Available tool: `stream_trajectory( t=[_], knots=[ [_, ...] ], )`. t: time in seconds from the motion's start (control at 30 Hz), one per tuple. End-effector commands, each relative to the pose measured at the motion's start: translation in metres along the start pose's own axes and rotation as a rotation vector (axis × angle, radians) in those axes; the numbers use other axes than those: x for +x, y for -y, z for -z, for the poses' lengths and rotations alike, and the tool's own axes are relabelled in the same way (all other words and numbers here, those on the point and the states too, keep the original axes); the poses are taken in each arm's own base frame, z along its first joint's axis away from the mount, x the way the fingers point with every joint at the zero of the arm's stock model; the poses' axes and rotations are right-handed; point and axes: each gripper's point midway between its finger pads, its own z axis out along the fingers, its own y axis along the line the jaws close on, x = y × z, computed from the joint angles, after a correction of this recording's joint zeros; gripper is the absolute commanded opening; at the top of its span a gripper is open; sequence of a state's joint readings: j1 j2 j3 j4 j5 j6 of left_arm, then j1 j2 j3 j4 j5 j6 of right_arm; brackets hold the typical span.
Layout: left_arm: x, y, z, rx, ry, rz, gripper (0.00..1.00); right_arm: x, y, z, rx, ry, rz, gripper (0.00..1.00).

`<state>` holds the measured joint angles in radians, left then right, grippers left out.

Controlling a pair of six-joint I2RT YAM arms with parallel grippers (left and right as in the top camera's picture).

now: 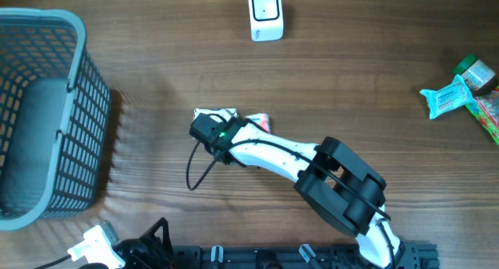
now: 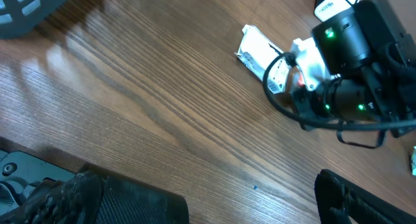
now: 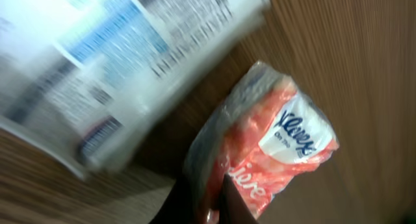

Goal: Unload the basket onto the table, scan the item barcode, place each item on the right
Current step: 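Lift Kleenex box up to the white scanner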

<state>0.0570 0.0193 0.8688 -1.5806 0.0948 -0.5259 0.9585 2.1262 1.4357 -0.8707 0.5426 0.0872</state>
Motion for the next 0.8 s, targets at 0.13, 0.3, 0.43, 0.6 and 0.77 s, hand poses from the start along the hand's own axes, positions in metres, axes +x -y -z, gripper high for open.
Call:
stream_trajectory(
  t=[0.13,0.3,0.43,0.6,0.77],
  knots=[
    [0.004,0.000,-0.001,0.004,-0.016,0.004,1.00,0.008,-0.004,0.046,-0.242,-0.265,-0.564,0.04],
    [0.004,0.000,-0.001,0.004,-0.016,0.004,1.00,0.042,-0.036,0.070,-0.243,-0.637,-1.234,0.04],
    [0.004,0.000,-0.001,0.004,-0.016,0.004,1.00,0.038,-0.070,0.111,-0.526,-1.036,-1.382,0.04],
    [0.004,0.000,-0.001,0.004,-0.016,0.004,1.00,0.004,-0.057,0.132,-0.867,-1.228,-1.444,0.04],
    [0.004,0.000,-0.001,0.004,-0.016,0.004,1.00,-0.020,-0.025,0.121,-1.000,-1.270,-1.580,0.04]
  ],
)
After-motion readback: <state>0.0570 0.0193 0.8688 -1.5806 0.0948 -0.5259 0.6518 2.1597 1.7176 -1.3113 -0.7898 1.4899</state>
